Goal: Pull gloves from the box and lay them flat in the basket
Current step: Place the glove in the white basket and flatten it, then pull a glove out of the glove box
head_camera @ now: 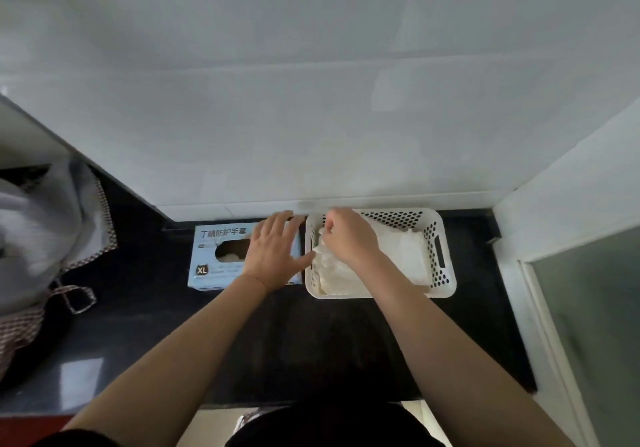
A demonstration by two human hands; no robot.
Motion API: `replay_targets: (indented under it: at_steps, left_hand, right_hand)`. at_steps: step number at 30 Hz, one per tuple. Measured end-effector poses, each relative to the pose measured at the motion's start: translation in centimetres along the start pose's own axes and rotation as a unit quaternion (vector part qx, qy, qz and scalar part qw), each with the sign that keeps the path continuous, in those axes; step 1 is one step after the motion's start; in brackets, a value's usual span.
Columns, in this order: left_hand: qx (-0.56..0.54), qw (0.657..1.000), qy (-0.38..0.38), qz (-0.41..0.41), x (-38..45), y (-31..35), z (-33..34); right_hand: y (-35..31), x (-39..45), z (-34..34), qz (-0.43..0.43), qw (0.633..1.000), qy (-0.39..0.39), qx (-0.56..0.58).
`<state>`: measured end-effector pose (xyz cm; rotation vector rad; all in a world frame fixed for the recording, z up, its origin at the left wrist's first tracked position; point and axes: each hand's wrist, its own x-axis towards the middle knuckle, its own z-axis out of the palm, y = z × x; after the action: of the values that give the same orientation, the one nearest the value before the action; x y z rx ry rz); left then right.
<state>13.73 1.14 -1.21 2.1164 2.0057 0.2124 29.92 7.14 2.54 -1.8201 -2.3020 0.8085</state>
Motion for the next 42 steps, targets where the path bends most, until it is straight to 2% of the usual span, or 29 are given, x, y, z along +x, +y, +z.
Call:
replay_targets:
  at_steps: [3, 6, 8, 10, 13, 18, 25, 28, 31, 35, 38, 42]
  left_hand:
    - [-0.004, 0.998, -0.054, -0.042, -1.5, -5.8, -1.6]
    - [0.041, 0.984, -0.149, -0.086, -2.4, -11.2, -3.1]
    - [0.070, 0.971, -0.205, -0.099, -2.8, -13.5, -3.5]
    - [0.077, 0.966, -0.226, -0.094, -3.3, -14.8, -3.8]
    - [0.073, 0.971, -0.216, -0.077, -3.3, -15.6, -3.7]
    - [0.051, 0.978, -0.193, -0.066, -3.6, -16.0, -2.7]
    - [-0.002, 0.984, -0.167, -0.061, -4.2, -16.6, -2.1]
    - [-0.012, 0.984, -0.167, -0.063, -4.3, -16.8, -2.2]
    - [-0.012, 0.984, -0.166, -0.063, -4.3, -16.6, -2.3]
    - [-0.008, 0.983, -0.170, -0.064, -4.3, -16.4, -2.5]
    - [-0.001, 0.982, -0.176, -0.068, -4.3, -16.3, -2.7]
    - [-0.004, 0.982, -0.176, -0.067, -4.0, -16.5, -2.9]
  right_hand:
    - [-3.4, -0.1, 2.7, -0.025, 0.998, -0.047, 0.028]
    - [-6.8, -0.4, 5.4, -0.057, 0.989, -0.124, 0.053]
    - [-8.4, -0.4, 7.0, -0.069, 0.983, -0.162, 0.051]
    - [-10.2, -0.2, 8.5, -0.075, 0.981, -0.179, 0.031]
    - [-12.4, 0.3, 10.2, -0.041, 0.977, -0.207, 0.020]
    - [-14.6, 1.3, 12.4, 0.077, 0.931, -0.356, 0.020]
    - [-16.2, 3.1, 13.2, 0.084, 0.912, -0.402, -0.018]
    - [-16.3, 3.2, 12.6, 0.127, 0.903, -0.409, 0.044]
    - [-15.8, 2.7, 12.0, 0.199, 0.879, -0.390, 0.188]
    - [-14.7, 1.9, 12.2, 0.246, 0.887, -0.206, 0.332]
    - [-13.9, 1.2, 12.1, 0.203, 0.926, -0.104, 0.302]
    - [-12.1, 1.2, 10.4, 0.211, 0.934, -0.008, 0.287]
